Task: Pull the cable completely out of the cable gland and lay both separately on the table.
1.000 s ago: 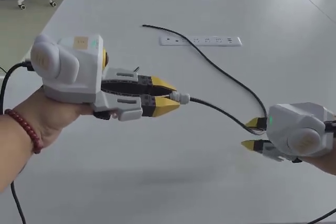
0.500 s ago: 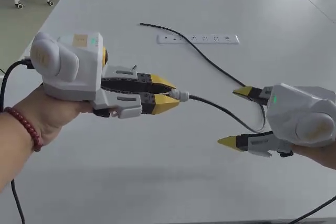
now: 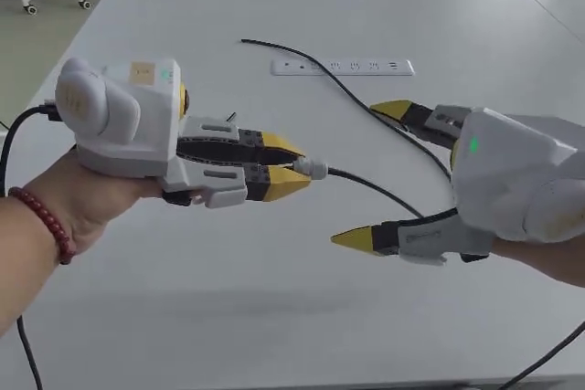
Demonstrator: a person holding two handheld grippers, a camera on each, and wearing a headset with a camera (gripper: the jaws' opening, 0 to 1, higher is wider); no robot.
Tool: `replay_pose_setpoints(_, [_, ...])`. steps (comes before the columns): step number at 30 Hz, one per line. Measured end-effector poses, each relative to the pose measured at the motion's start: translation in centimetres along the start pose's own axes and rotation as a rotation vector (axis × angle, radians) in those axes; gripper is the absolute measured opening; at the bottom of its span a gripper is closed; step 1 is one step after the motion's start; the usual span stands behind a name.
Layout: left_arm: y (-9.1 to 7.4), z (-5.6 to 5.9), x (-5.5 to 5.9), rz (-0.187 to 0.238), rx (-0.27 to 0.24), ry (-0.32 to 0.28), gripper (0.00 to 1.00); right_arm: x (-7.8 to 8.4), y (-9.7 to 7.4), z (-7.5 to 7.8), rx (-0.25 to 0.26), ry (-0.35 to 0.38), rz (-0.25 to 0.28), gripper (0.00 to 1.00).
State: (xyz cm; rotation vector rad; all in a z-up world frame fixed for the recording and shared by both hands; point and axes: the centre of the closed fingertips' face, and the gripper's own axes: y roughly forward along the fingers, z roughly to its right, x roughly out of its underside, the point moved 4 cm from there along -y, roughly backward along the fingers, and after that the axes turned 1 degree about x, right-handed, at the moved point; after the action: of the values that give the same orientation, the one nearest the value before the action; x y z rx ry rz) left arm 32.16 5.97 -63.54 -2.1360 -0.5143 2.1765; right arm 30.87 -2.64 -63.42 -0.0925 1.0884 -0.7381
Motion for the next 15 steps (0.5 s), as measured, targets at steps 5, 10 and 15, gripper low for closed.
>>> replay_pose_setpoints(5, [0.0, 0.1, 0.0, 0.000, 0.000, 0.000, 0.16, -0.9, 0.3, -0.5, -0.019, -0.029, 0.002, 0.76])
replay_pose_setpoints(10, [0.1, 0.1, 0.0, 0.001, -0.002, -0.001, 0.16, -1.1, 0.5, -0.8, -0.043, -0.051, -0.017, 0.66])
replay_pose_setpoints(15, [0.1, 0.1, 0.0, 0.001, -0.003, 0.001, 0.16, -1.2, 0.5, -1.1, -0.068, -0.060, -0.036, 0.54])
